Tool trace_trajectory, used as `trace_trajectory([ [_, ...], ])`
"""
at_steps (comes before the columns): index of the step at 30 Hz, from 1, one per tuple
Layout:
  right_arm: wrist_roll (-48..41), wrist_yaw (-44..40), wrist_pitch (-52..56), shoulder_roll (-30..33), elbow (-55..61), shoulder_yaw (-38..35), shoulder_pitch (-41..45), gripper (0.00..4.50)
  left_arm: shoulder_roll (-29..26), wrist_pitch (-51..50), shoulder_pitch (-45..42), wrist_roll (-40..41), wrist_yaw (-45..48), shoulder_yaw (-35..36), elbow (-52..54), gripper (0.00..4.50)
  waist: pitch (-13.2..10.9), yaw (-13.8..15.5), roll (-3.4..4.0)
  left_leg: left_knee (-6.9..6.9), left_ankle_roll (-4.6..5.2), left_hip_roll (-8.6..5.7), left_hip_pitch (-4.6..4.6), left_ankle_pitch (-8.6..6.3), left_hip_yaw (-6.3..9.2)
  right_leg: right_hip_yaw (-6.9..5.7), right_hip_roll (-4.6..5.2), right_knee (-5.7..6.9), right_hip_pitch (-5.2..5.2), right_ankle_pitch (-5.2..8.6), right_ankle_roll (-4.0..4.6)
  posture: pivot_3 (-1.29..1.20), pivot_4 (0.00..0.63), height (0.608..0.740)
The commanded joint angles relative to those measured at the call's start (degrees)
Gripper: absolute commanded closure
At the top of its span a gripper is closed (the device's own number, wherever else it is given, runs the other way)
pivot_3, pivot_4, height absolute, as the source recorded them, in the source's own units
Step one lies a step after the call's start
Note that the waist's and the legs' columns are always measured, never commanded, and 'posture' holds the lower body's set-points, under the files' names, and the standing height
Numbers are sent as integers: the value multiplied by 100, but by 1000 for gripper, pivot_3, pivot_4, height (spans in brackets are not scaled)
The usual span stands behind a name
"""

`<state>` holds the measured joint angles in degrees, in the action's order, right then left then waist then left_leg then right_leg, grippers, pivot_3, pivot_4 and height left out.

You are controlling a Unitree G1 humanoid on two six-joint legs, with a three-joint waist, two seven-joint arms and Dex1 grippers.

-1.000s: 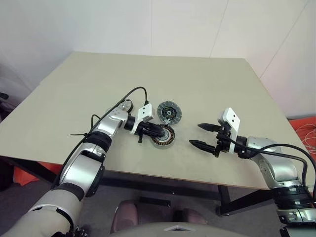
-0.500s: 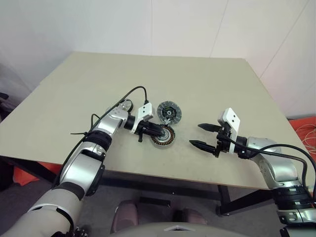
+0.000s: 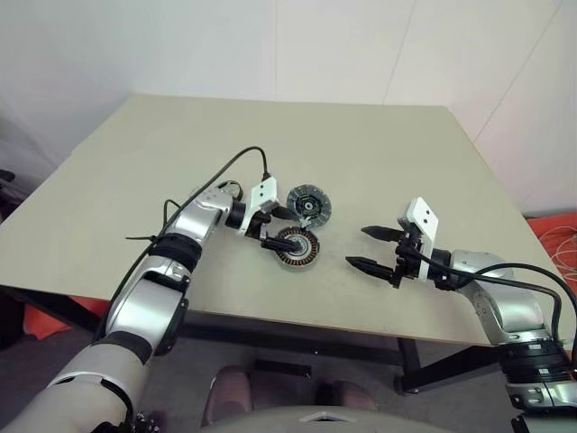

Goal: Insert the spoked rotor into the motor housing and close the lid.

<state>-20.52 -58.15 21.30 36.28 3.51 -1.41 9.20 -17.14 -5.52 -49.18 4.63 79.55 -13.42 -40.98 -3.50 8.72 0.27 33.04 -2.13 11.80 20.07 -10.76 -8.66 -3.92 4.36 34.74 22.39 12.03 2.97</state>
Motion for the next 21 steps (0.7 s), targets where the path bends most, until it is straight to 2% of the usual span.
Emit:
trace_trajectory([
  [1,-157,53,303,145,434,-49,306,0,-333,-747,132,423,27,303,1224,42,0,-12,2,-2,0,0,-1,0,0,0,0,0,0,-4,8,0,0,740],
  [4,-106,375,1389,240,556,171,798,0,-805,-1327,498,659,-125,546,2073,42,-1,-63,9,-6,-2,1,-4,1,-5,4,-1,4,2,-5,10,0,0,740],
  [7,-37,698,2389,314,762,424,1221,0,-1141,-1921,862,916,-468,907,2476,42,-3,-113,19,-8,-9,1,-10,5,-3,2,-2,7,-1,6,-9,0,0,740],
  [12,-490,360,3017,206,1083,762,1740,0,-1756,-1927,1718,961,-748,1237,2831,42,-6,-158,25,-9,-9,1,-6,4,-2,2,-3,3,5,7,-9,0,0,740],
  [15,-755,77,3293,215,1212,964,1948,0,-1880,-2039,2105,1136,-930,1451,3088,42,-8,-140,25,-9,-7,1,1,3,-1,3,-3,3,9,0,2,0,0,740],
  [18,-873,26,3441,41,1036,1104,2249,630,-1901,-2093,2403,1262,-1140,1600,3307,0,-8,-129,25,-7,-7,0,0,3,0,3,-3,4,5,-3,8,0,0,740],
  [21,-646,182,3219,-279,652,1323,2557,1654,-1893,-2063,2613,1357,-1336,1710,3439,0,-8,-164,24,-6,-12,1,-7,5,0,5,-3,8,4,7,-10,0,0,740],
])
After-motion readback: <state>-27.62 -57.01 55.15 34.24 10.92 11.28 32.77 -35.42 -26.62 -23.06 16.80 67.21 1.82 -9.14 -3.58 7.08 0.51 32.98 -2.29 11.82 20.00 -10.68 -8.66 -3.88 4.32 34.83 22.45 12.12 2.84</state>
